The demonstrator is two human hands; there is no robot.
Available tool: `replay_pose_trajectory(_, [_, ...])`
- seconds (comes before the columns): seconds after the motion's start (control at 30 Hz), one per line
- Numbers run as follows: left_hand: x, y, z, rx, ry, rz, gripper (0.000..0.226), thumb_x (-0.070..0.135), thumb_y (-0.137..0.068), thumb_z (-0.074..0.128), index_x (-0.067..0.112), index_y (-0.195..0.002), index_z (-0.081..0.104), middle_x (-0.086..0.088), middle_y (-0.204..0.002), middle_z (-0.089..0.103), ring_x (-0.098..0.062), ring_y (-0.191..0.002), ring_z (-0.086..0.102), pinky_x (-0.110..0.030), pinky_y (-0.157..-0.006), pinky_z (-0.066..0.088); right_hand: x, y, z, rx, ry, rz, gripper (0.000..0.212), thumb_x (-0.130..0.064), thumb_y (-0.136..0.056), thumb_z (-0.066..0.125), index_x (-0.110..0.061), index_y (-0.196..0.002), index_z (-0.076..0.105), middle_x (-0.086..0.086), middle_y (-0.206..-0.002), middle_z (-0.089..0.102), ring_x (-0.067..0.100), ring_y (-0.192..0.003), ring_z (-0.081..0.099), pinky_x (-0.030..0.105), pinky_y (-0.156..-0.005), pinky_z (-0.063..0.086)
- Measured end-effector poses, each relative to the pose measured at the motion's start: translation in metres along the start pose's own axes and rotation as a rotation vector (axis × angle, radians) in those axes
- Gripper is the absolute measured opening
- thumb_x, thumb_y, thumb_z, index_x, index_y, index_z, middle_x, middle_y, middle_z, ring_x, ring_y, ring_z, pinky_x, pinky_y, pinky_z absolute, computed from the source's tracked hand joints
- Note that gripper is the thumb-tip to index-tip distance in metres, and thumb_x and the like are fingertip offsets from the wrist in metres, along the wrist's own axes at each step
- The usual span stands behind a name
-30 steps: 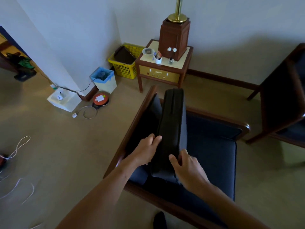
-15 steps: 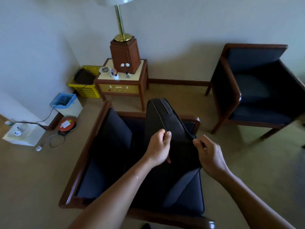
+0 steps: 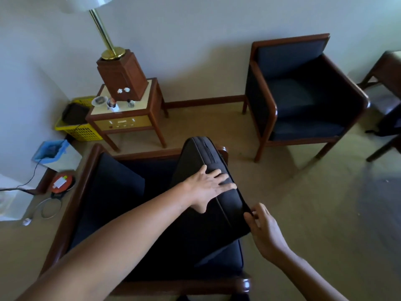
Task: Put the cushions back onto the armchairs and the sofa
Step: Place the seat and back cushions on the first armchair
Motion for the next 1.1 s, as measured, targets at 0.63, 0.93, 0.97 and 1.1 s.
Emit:
replay_pose_trajectory(0.63, [-0.076,0.017,-0.014,0.243,0.141,-0.047,0.103,0.055,-0.056,0.091,0.022,-0.142,0.045,0.001,-0.134,0.056,-0.028,-0.132,0.045,-0.064,-0.119,0.026,-0.06,-0.028,0.059,0.467,-0.213,-0.043,0.087,-0.029,-0.054,0.099,-0.037,-0.125,0.049,-0.017,-0.114,0.065,0.005,-0.105,0.064,0.039,-0.088,0.057])
replay_pose_trajectory(0.93, [-0.115,0.143,0.058,0.64,0.858,-0.447,0.091,0.053,-0.052,0.097,0.041,-0.129,0.05,0.022,-0.129,0.057,-0.005,-0.121,0.055,-0.039,-0.104,0.049,-0.179,-0.075,0.062,0.211,0.162,-0.645,0.077,-0.029,-0.061,0.091,-0.022,-0.132,0.061,-0.012,-0.119,0.065,0.015,-0.11,0.06,0.035,-0.091,0.053])
replay_pose_trajectory(0.97, [-0.111,0.149,0.073,0.676,0.945,-0.476,0.092,0.052,-0.05,0.098,0.043,-0.129,0.05,0.023,-0.129,0.058,-0.002,-0.119,0.057,-0.037,-0.104,0.049,-0.184,-0.079,0.07,0.166,0.21,-0.67,0.078,-0.032,-0.061,0.088,-0.023,-0.134,0.059,-0.01,-0.119,0.066,0.016,-0.109,0.059,0.036,-0.09,0.053])
replay_pose_trajectory(1.1, [-0.089,0.148,0.145,0.697,1.224,-0.578,0.088,0.042,-0.05,0.102,0.047,-0.121,0.05,0.022,-0.117,0.067,0.0,-0.109,0.065,-0.04,-0.096,0.058,-0.176,-0.091,0.116,-0.018,0.33,-0.672,0.079,-0.035,-0.067,0.08,-0.026,-0.14,0.052,-0.009,-0.12,0.065,0.017,-0.106,0.053,0.042,-0.09,0.052])
Point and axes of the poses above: each hand's wrist, its own y-axis away from the middle knuckle, its own z-axis out of the palm, x = y × z, the point moved 1 cm from there along -y, towards the middle knuckle
